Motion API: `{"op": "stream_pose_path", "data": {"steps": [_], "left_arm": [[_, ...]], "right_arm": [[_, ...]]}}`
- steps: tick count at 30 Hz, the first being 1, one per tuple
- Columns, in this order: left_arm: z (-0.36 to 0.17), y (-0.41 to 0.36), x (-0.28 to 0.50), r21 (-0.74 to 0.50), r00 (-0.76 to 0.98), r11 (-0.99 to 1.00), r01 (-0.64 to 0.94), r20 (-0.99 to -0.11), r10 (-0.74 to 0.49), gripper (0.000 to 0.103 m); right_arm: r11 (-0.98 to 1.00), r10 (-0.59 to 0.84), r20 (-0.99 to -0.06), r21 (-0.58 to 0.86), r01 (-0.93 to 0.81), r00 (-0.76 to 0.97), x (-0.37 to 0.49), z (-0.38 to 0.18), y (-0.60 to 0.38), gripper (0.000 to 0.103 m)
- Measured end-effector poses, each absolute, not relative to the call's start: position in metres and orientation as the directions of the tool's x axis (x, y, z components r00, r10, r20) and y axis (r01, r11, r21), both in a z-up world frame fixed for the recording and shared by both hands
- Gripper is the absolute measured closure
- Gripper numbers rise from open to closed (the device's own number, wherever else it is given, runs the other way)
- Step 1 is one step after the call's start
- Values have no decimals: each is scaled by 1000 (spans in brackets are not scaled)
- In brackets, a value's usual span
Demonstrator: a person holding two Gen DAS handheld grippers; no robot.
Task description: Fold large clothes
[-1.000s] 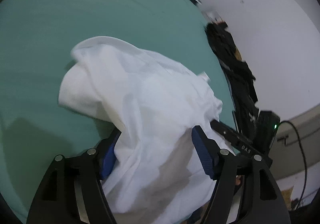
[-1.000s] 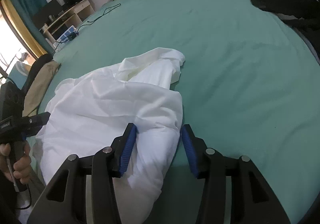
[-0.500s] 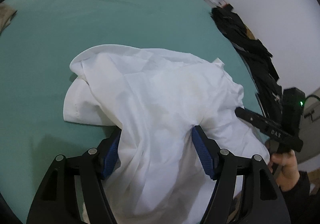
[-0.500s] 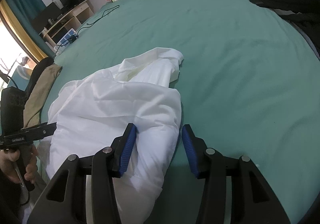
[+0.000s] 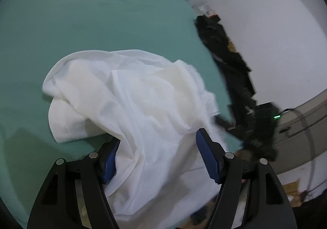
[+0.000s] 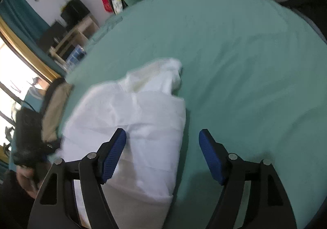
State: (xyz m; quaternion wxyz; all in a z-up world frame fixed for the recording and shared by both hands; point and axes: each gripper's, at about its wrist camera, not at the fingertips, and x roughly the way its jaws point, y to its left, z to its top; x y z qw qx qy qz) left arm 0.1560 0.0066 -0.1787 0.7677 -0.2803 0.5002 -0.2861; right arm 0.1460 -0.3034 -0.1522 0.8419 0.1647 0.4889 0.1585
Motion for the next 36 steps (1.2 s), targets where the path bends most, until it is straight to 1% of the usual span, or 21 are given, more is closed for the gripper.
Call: {"op": "stream_pose_path", "data": {"steps": [1,3,5,6,7,8,11,13,15,20,22,23,24,27,28,29,30,31,32,34,36], "left_arm": [[-177,6,156,-731,336,663,163,-590,-734,30],[-175,7,154,-753,337,636,171,-562,-756,23],[-176,7,155,-773,333,614,159,-543,-770,22],[-178,6,157,-771,328,619,148,-553,-766,22],[-181,3,158,-749,316,648,140,-586,-746,22],[-185,-5,160,-701,289,700,134,-648,-705,22],[-178,-27,160,-548,291,813,196,-759,-582,22],[-172,-40,161,-440,303,868,231,-815,-494,22],[-168,-45,163,-365,321,899,241,-845,-429,22],[-176,-38,171,-408,338,891,199,-825,-453,22],[-177,-40,167,-379,358,900,216,-827,-434,27],[-177,-43,164,-359,364,904,230,-830,-422,37],[-176,-55,163,-357,365,901,246,-827,-428,53],[-175,-63,161,-377,371,893,246,-814,-446,69],[-174,-64,160,-378,379,892,249,-809,-449,71],[-173,-67,158,-382,385,889,251,-804,-454,75],[-171,-65,156,-386,390,887,252,-798,-459,77],[-169,-66,156,-392,395,884,254,-793,-465,78],[-167,-64,155,-397,397,881,256,-788,-471,79],[-164,-62,154,-420,397,871,256,-775,-491,80],[-159,-60,151,-435,401,863,257,-765,-505,81]], "right_arm": [[900,422,-781,422,-109,460,145,-156,-300,29],[919,386,-791,374,-125,474,144,-158,-292,29],[946,323,-819,283,-155,474,143,-157,-279,29],[954,297,-827,244,-172,477,144,-156,-274,29],[959,280,-831,216,-185,481,144,-155,-269,29],[958,281,-831,214,-190,481,144,-155,-266,29],[951,309,-824,251,-183,475,145,-155,-266,29],[944,330,-816,277,-180,474,146,-152,-267,29],[926,378,-802,337,-172,464,146,-153,-272,28],[908,414,-781,392,-149,468,142,-157,-280,27],[899,432,-771,411,-152,468,140,-159,-280,26],[899,433,-772,411,-154,465,140,-161,-278,26],[899,431,-773,410,-153,466,140,-161,-276,26],[889,454,-766,424,-173,454,141,-162,-266,33],[888,455,-766,425,-173,454,142,-162,-265,40],[882,466,-762,439,-170,451,142,-161,-266,50],[875,477,-754,454,-165,451,141,-161,-267,56],[869,485,-747,469,-156,455,140,-159,-270,67],[868,486,-744,471,-155,459,140,-157,-270,75],[880,467,-743,442,-171,480,137,-146,-267,80],[893,446,-740,407,-193,504,133,-135,-261,82]]}}
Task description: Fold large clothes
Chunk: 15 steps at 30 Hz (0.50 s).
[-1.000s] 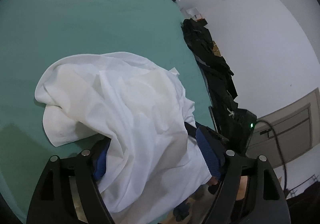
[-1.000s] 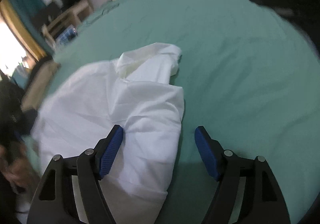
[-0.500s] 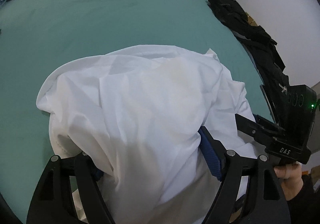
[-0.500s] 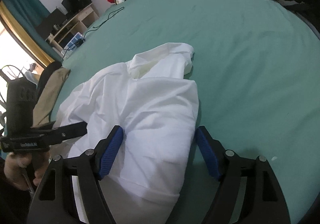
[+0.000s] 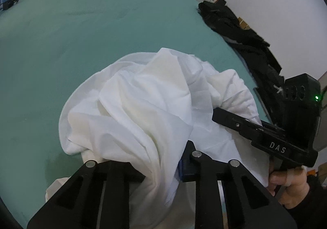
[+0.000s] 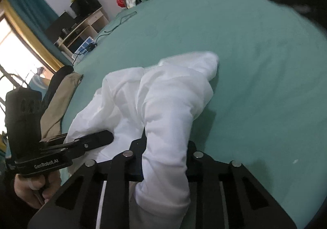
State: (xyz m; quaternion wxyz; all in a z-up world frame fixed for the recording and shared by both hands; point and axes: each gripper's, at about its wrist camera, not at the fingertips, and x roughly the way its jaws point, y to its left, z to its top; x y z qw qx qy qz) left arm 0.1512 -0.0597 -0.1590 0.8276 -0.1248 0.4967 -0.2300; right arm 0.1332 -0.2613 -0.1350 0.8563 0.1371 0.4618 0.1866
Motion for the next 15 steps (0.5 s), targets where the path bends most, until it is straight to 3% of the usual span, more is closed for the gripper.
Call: {"op": "stream_pose_path", "data": {"steps": [15], "left_arm": [[-90,-31,125,-410,518,854,321,-679,-521,83]], "right_arm": [[924,381,-659,295,-243,649,107,-58,-233,84]]}}
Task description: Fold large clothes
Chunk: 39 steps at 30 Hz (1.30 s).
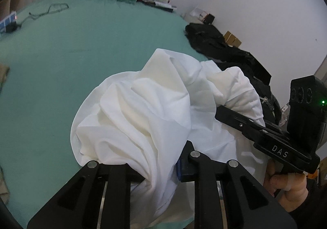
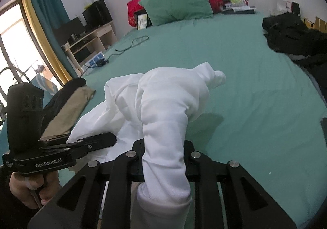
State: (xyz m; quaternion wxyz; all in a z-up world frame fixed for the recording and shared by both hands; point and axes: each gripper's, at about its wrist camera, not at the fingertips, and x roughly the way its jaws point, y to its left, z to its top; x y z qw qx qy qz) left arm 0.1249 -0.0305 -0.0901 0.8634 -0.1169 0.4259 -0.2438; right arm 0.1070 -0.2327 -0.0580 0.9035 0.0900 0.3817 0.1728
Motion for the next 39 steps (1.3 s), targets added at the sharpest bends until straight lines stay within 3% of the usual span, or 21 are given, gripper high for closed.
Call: {"op": "stream_pose_path", "data": {"steps": [16,30,39], "left_arm": [[-55,56,120,-373,648,883,286,-603,-465,83],[-47,130,140,-342,725,920,193,-582,-369,84],[-50,170,178,-255,755,954,159,-591,-284,84]], "right_arm": [[922,384,-603,208,-327,699,120,-17,-145,84],[898,421,-588,163,-408,691,150,-17,-69,84],[881,456,-576,181,-438,678,180,-33,-34,84]]}}
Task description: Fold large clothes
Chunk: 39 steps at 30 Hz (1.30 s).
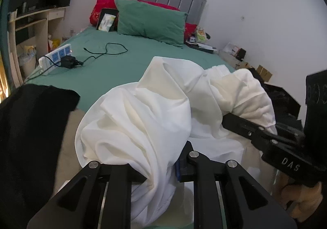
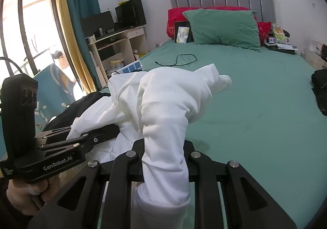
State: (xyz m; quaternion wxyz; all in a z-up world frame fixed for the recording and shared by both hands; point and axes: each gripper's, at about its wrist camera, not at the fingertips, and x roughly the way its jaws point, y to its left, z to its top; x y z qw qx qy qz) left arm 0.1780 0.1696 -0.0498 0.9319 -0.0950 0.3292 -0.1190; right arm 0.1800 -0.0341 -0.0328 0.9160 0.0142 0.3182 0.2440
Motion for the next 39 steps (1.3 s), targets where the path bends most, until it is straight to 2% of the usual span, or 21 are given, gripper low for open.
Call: {"op": "stream_pose_path", "data": {"steps": [15,22,24,30,32,34,37,39], "left_arm": [[-90,204,251,-316,704,946,75,-655,-275,85],[-135,207,272,-327,579,944,-36,-777,-247,85],[-142,209,273,-324,551,945,-56,-799,-241,81],[-147,208,271,-297,521,953,-62,-824,-223,67],[-144,208,270,-283,520,957,-67,-829,-208,64],[-138,208,263,-256,527,963,-82,-832,-176,64],[-119,205,244,-150,584,985,-88,-809,-71,63],[-113,206,237,-127,603,987,-99,-796,-42,63]], "right_arm": [[866,486,-604,234,-442,631,245,-73,-15,84],[851,512,-683,319,-417,522,274,-118,-15,84],[848,523,-699,366,-384,488,278,-136,-20,84],[839,543,-705,426,-339,456,283,-156,-36,77],[847,530,-715,417,-330,456,282,-159,-38,66],[857,515,-726,410,-313,456,283,-160,-43,58],[868,494,-740,382,-318,457,285,-151,-47,54],[874,480,-743,361,-324,466,284,-143,-51,53]]}}
